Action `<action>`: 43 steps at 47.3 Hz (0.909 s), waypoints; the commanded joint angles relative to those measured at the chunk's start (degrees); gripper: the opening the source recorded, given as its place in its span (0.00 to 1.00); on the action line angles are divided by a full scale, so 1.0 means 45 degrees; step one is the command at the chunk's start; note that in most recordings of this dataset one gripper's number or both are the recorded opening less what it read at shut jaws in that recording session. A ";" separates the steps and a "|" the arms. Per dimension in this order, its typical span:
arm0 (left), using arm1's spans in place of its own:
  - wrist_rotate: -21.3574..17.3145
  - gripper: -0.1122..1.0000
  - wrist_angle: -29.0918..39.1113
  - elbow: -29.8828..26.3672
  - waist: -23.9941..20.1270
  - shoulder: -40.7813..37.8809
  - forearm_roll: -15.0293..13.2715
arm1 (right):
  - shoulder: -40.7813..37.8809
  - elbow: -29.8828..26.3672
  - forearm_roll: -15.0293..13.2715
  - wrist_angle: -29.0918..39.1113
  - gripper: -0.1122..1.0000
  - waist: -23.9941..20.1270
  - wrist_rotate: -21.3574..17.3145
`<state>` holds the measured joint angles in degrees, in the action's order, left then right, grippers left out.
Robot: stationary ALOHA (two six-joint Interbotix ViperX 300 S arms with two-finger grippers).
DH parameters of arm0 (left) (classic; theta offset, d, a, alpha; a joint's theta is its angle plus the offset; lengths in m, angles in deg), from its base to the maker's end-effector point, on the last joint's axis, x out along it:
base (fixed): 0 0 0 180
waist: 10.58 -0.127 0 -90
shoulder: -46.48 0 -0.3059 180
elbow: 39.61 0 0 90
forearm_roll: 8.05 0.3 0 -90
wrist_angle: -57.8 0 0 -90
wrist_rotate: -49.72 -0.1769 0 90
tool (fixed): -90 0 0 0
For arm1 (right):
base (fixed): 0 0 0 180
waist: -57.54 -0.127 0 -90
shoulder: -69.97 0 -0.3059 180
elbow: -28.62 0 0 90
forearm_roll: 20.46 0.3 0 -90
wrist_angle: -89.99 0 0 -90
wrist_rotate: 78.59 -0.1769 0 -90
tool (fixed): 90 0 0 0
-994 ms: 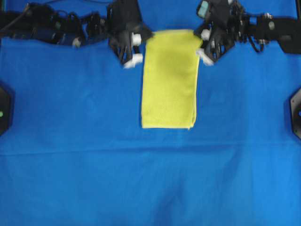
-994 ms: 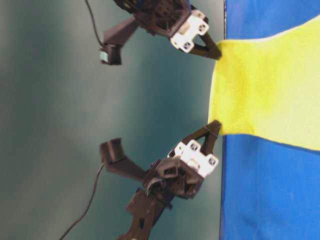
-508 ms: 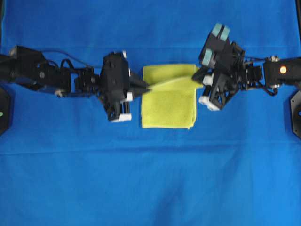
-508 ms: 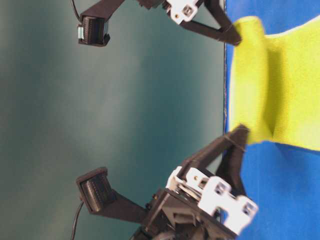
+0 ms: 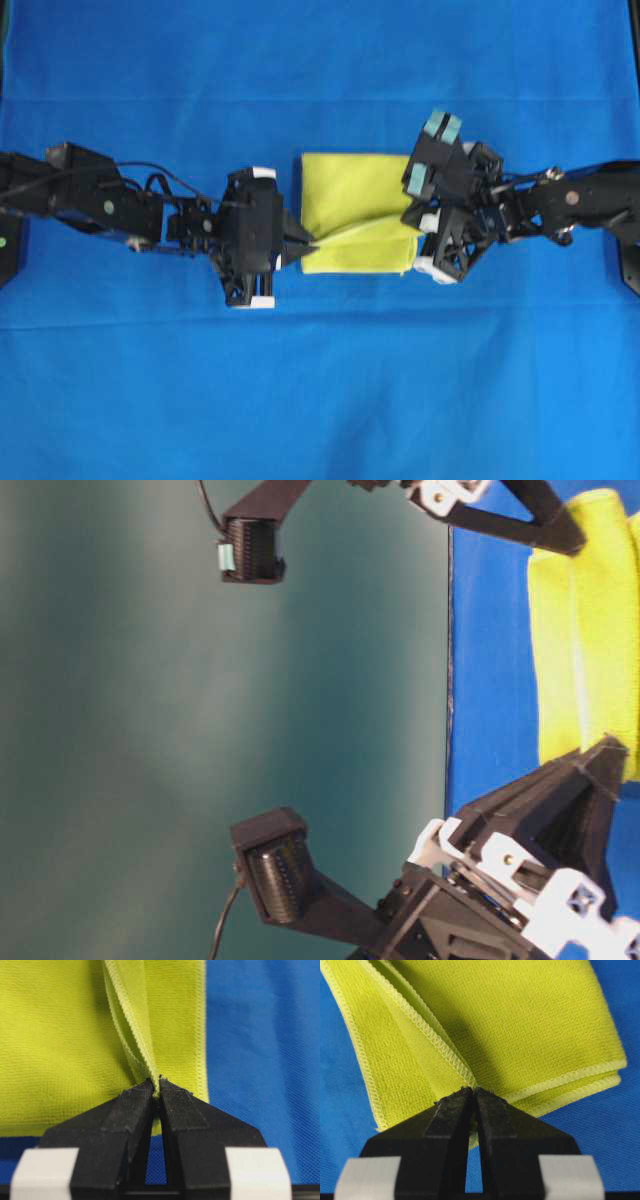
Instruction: Fold the yellow towel.
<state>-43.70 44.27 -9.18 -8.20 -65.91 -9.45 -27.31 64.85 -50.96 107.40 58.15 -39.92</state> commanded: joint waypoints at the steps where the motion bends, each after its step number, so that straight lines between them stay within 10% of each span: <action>1: 0.0020 0.14 -0.0039 -0.0020 0.0234 0.0137 0.0000 | 0.0020 -0.0039 0.0020 0.0000 0.14 0.0020 0.0000; 23: 0.0039 0.15 -0.0156 -0.0508 0.0000 -0.0020 -0.0020 | -0.0117 -0.0098 0.0020 -0.0645 0.16 -0.0117 0.0000; 35: 0.0234 0.75 0.0254 -0.0156 0.0078 0.0742 0.0000 | 0.0371 -0.0391 -0.0020 0.0234 0.67 -0.0820 0.0000; 43: 0.0156 0.72 0.0762 0.0234 0.0117 0.2012 0.0000 | 0.1641 -0.0430 0.0020 0.1094 0.61 -0.1484 -0.0020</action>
<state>-42.82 47.08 -8.39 -7.94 -61.25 -9.45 -23.26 64.06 -50.96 111.26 52.53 -39.92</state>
